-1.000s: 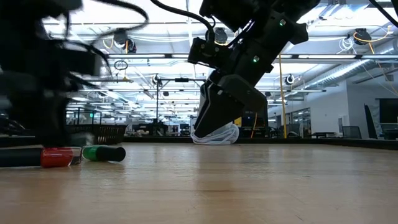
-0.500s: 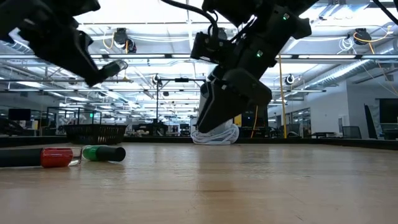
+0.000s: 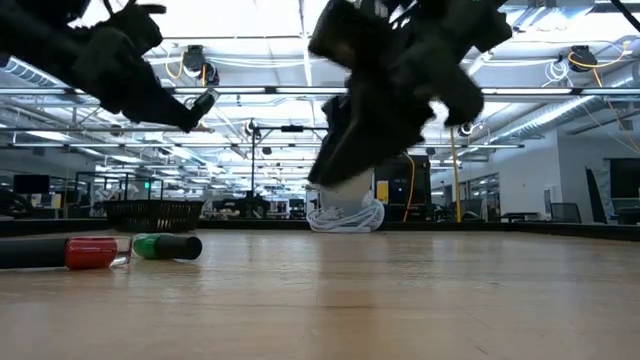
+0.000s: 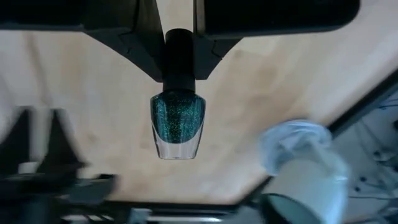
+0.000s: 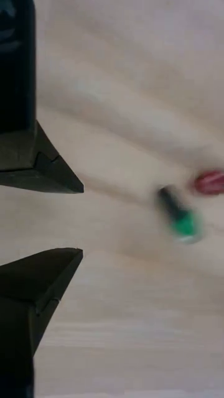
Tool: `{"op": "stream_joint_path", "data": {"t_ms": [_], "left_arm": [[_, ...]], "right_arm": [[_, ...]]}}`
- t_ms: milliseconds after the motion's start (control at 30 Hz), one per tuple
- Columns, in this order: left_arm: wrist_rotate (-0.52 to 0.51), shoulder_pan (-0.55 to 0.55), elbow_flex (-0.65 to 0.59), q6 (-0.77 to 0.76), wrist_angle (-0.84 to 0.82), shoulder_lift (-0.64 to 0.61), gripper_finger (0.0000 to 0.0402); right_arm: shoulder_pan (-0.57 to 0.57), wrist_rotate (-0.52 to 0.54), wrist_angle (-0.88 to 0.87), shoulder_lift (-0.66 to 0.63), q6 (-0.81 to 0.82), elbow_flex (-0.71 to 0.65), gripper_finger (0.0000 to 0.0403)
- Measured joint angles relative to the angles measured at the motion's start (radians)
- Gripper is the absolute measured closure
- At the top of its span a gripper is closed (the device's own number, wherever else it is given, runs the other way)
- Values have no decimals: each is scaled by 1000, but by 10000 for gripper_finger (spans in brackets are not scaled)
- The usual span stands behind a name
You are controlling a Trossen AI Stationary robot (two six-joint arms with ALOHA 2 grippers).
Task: Pick & Place Nail Polish
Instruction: Put the dark green nail polish bottle into the black basket
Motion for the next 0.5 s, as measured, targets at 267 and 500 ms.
{"op": "stream_joint_path", "data": {"t_ms": [267,500], "left_arm": [[25,186,-38,13,10,-110,365],[-86,366,-37,-53,1,-106,365]], "right_arm": [[-4,-95,252,-93,-40,-134,257],[-23,-35,467,-279,-18,-363,257]]}}
